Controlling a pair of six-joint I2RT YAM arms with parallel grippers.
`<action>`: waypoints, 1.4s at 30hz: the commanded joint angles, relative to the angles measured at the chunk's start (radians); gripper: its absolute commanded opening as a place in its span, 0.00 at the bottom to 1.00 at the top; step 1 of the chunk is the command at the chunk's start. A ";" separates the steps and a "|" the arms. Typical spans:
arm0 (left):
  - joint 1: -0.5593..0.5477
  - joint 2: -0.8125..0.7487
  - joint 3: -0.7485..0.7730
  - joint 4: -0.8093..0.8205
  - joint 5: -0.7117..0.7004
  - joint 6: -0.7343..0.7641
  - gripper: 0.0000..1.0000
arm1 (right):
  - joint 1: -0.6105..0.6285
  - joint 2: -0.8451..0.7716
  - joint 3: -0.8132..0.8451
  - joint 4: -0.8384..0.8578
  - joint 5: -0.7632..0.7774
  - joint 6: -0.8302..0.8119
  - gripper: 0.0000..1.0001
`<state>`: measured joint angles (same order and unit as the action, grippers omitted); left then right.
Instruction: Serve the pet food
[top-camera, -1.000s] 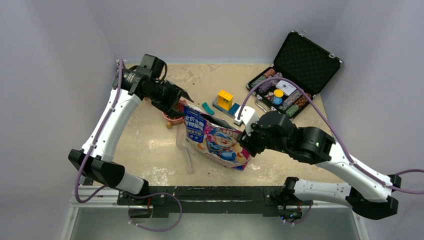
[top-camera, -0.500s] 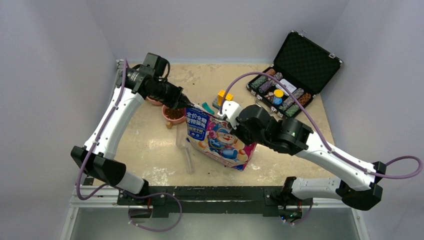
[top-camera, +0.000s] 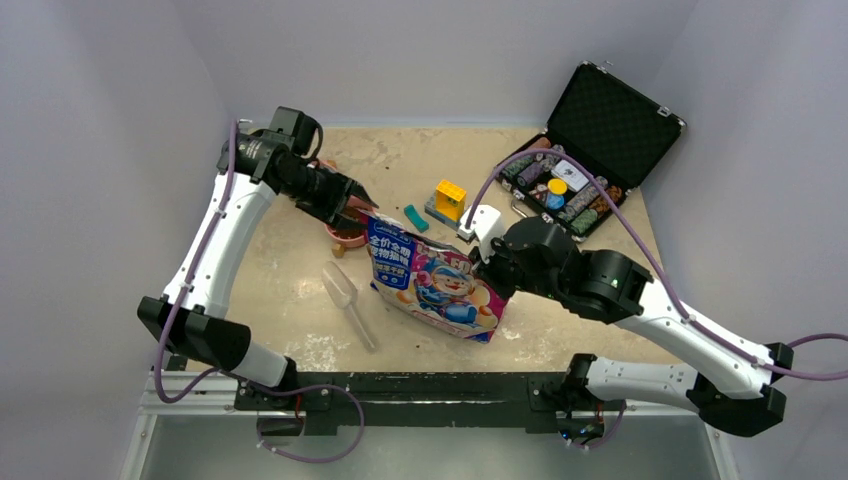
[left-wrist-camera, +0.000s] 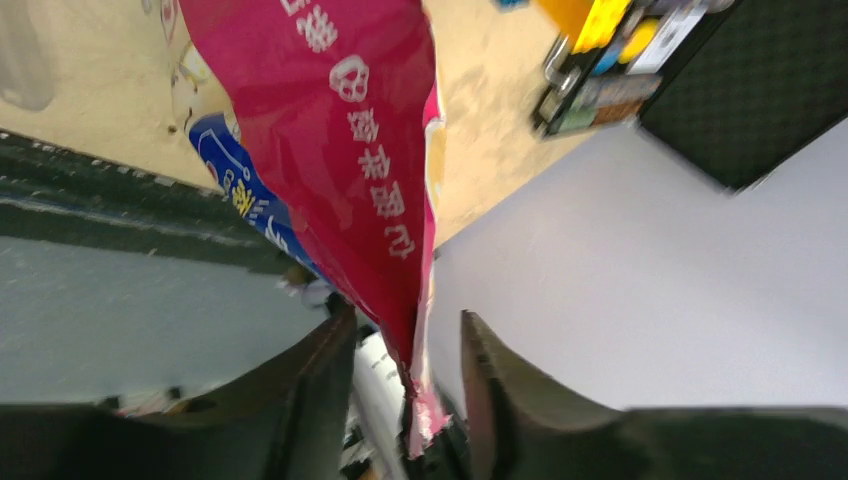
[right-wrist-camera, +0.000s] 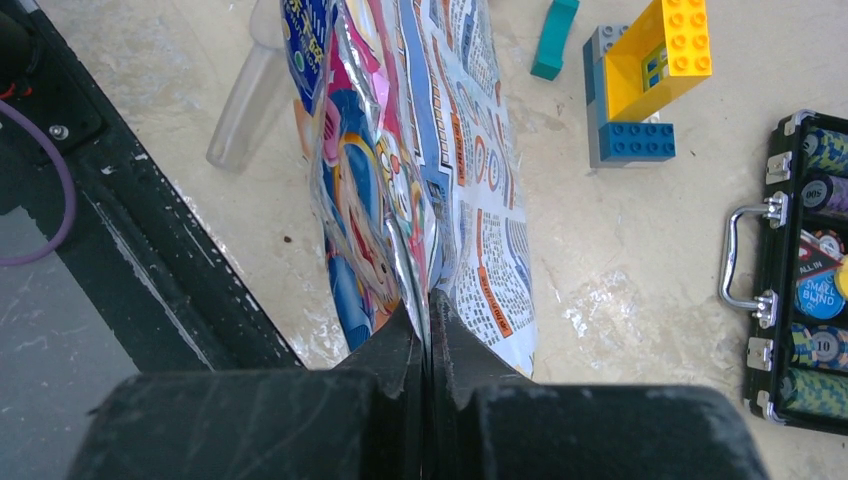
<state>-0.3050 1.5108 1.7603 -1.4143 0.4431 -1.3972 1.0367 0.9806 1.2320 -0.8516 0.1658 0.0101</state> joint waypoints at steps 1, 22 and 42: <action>-0.020 -0.058 -0.004 0.086 -0.086 -0.026 0.56 | -0.005 0.054 0.123 -0.104 -0.018 -0.052 0.17; -0.107 -0.012 -0.091 0.226 -0.097 -0.103 0.00 | -0.003 0.172 0.172 -0.130 0.131 -0.126 0.00; -0.132 -0.058 -0.080 0.197 -0.013 -0.114 0.52 | 0.004 0.175 0.210 -0.074 -0.016 -0.072 0.26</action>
<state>-0.3744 1.4643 1.6432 -1.2896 0.4725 -1.4799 1.0393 1.1160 1.3388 -0.8356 0.1429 -0.0170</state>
